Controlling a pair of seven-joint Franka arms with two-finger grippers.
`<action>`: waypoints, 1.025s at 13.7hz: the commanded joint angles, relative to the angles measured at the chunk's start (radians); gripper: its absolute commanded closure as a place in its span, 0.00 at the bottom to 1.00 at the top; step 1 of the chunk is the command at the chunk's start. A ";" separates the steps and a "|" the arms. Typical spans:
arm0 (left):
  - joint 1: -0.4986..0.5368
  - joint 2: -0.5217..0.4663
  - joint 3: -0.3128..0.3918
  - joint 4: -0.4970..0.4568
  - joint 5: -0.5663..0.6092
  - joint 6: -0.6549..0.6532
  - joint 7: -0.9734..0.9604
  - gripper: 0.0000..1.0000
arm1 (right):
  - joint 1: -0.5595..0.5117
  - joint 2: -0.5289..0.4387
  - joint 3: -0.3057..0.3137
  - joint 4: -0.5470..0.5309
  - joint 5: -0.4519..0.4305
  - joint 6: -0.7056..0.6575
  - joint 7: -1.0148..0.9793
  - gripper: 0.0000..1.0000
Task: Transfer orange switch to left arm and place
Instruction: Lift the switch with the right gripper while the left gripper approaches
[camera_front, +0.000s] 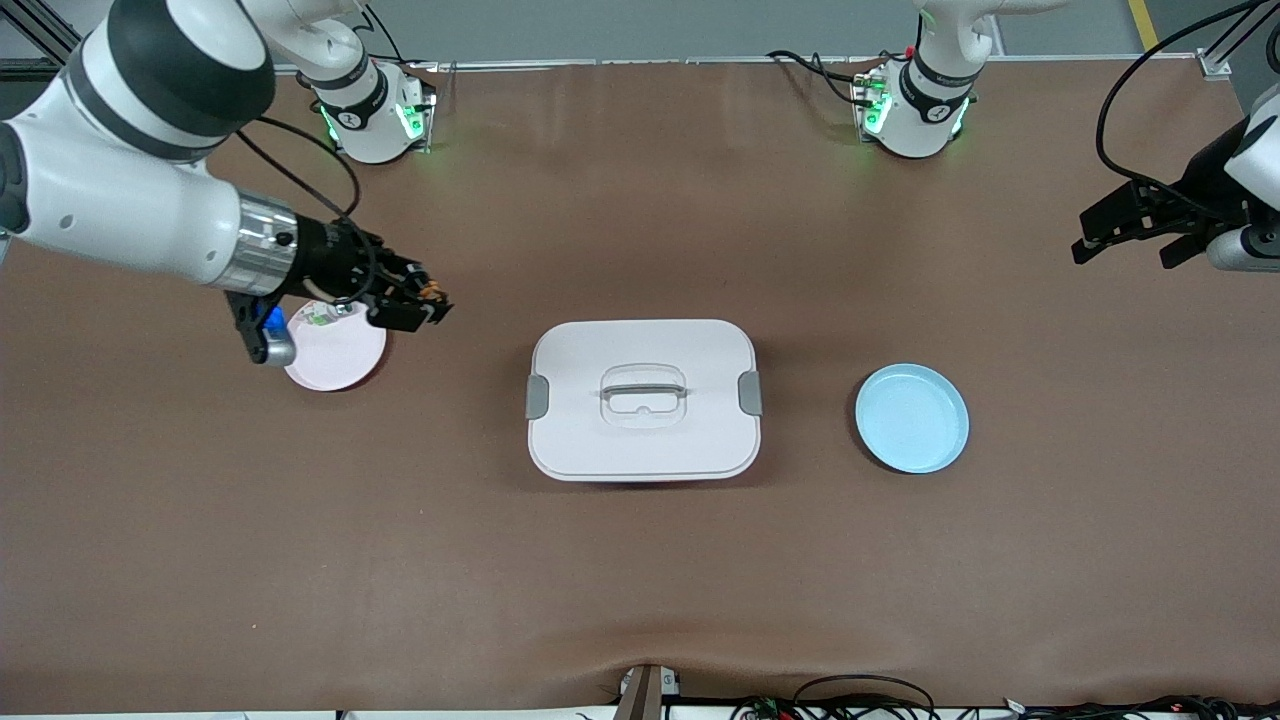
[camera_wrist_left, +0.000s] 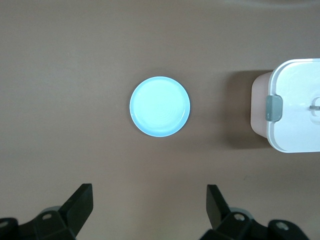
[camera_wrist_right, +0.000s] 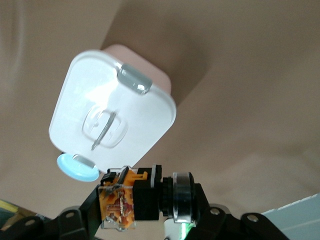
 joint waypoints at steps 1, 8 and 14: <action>-0.002 -0.014 -0.006 -0.005 0.012 0.003 0.009 0.00 | 0.039 0.058 -0.013 0.089 0.042 -0.010 0.118 1.00; -0.037 0.066 -0.035 0.005 -0.097 0.002 -0.147 0.00 | 0.209 0.151 -0.011 0.248 0.047 0.134 0.445 1.00; -0.047 0.124 -0.083 0.002 -0.423 0.076 -0.180 0.00 | 0.332 0.401 -0.014 0.560 0.047 0.279 0.755 1.00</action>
